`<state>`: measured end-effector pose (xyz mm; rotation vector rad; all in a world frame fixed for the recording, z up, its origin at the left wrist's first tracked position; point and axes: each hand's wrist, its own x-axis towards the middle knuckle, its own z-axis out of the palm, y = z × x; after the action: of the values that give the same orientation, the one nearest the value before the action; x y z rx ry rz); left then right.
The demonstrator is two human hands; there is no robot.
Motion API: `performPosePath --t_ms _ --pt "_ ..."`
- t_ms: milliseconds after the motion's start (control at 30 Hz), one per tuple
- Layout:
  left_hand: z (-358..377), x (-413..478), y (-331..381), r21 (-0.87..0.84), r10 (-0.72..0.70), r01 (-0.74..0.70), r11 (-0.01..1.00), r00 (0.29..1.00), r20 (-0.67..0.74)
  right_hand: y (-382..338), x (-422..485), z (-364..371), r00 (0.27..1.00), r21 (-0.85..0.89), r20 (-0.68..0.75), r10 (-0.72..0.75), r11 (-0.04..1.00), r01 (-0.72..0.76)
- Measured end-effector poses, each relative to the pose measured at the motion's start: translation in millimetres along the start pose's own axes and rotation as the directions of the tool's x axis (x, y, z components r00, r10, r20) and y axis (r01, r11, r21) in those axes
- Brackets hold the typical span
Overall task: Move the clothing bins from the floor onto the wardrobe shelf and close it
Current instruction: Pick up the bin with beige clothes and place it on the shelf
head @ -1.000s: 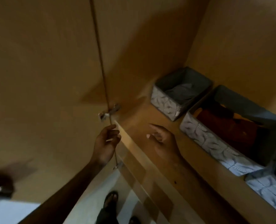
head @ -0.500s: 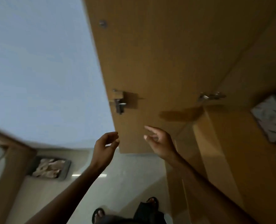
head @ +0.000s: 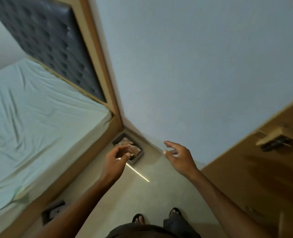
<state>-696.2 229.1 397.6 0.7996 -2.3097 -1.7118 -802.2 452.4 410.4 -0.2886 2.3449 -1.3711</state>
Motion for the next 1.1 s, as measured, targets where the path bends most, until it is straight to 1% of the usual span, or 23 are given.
performPosePath --t_ms 133,233,367,467,533,600,733,800,900,1000,1067,1100 --pt "-46.8 25.0 -30.8 0.02 -0.084 0.087 0.996 0.991 -0.105 -19.8 47.6 49.7 0.99 -0.025 0.139 -0.015 1.0 0.019" --pt "-63.0 54.6 -45.1 0.056 -0.132 0.142 0.988 0.98 -0.151 -26.3 87.3 78.0 0.98 -0.044 0.198 -0.004 0.999 0.013" --pt "-69.5 118.0 -66.5 0.105 -0.198 0.214 0.971 0.97 -0.144 -26.1 154.3 111.6 0.968 -0.081 0.249 0.026 0.997 -0.005" --pt "-63.2 183.2 -94.0 0.129 -0.286 0.303 0.944 0.949 -0.132 -12.5 218.4 138.9 0.954 -0.108 0.288 0.084 0.993 -0.055" --pt "-54.6 218.6 -113.5 0.129 -0.347 0.361 0.923 0.93 -0.12 1.0 253.6 155.3 0.95 -0.132 0.289 0.121 0.987 -0.086" --pt "-39.8 260.0 -150.1 0.144 -0.406 0.418 0.897 0.908 -0.105 30.6 299.0 179.9 0.94 -0.176 0.295 0.171 0.977 -0.123" --pt "-6.6 322.0 -233.5 0.218 -0.485 0.481 0.849 0.874 -0.038 109.4 372.8 231.8 0.92 -0.282 0.296 0.256 0.944 -0.172" --pt "14.1 345.6 -286.8 0.259 -0.548 0.534 0.805 0.836 -0.02 160.4 404.7 261.2 0.903 -0.356 0.312 0.295 0.918 -0.177" --pt "43.2 370.9 -368.8 0.325 -0.641 0.599 0.732 0.767 0.031 238.9 443.6 299.1 0.878 -0.48 0.345 0.333 0.866 -0.14" --pt "70.2 395.7 -454.0 0.358 -0.68 0.615 0.703 0.728 0.085 321.2 477.2 337.6 0.862 -0.546 0.364 0.353 0.831 -0.109" --pt "85.2 414.9 -504.9 0.39 -0.683 0.603 0.696 0.724 0.1 369.7 496.4 363.6 0.865 -0.575 0.358 0.351 0.813 -0.091" --pt "91.9 424.3 -525.3 0.407 -0.672 0.585 0.702 0.733 0.104 387.6 505.2 374.4 0.873 -0.593 0.341 0.347 0.8 -0.086"
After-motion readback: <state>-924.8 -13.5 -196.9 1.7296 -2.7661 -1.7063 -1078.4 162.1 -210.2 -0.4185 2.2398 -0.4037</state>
